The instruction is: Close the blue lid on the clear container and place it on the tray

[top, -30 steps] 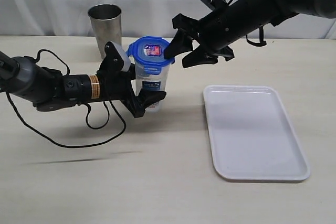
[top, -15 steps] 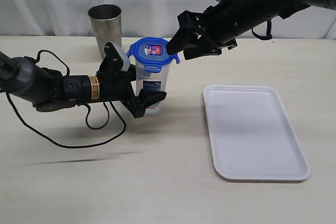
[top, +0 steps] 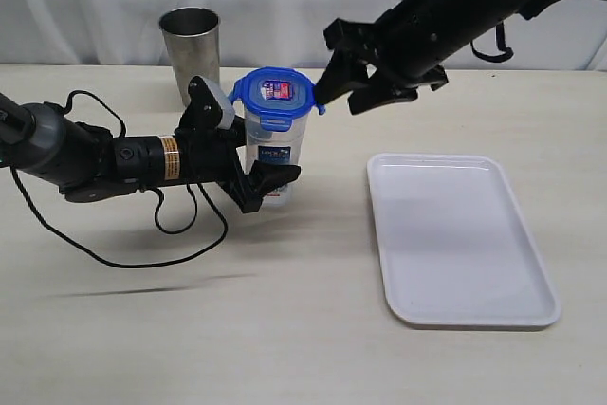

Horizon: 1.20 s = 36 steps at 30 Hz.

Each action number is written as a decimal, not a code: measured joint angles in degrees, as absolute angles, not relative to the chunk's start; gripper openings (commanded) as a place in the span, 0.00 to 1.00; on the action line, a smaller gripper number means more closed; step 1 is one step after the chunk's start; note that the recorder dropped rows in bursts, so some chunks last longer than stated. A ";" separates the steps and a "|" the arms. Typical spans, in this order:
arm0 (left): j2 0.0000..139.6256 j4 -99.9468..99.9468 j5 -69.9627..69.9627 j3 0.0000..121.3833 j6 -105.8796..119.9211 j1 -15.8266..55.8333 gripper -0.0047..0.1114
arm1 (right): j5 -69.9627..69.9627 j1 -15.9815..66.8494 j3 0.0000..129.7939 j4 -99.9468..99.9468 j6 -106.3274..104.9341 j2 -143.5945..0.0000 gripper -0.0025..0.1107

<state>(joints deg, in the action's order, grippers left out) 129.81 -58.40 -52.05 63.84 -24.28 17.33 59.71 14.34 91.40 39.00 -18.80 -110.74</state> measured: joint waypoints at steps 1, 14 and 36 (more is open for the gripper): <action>129.81 -58.40 -52.05 63.84 -24.28 17.33 0.04 | 59.95 14.83 91.28 36.92 -17.67 -111.02 0.50; 129.91 -58.30 -52.51 63.84 -27.55 17.33 0.04 | 55.89 18.21 92.81 43.67 -17.21 -112.09 0.50; 130.13 -59.19 -53.78 63.73 -28.26 17.33 0.04 | 62.24 17.98 92.81 32.88 -13.43 -112.21 0.50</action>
<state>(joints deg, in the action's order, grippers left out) 130.13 -59.19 -53.78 63.73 -28.26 17.33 62.24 17.98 92.81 32.88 -13.43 -112.21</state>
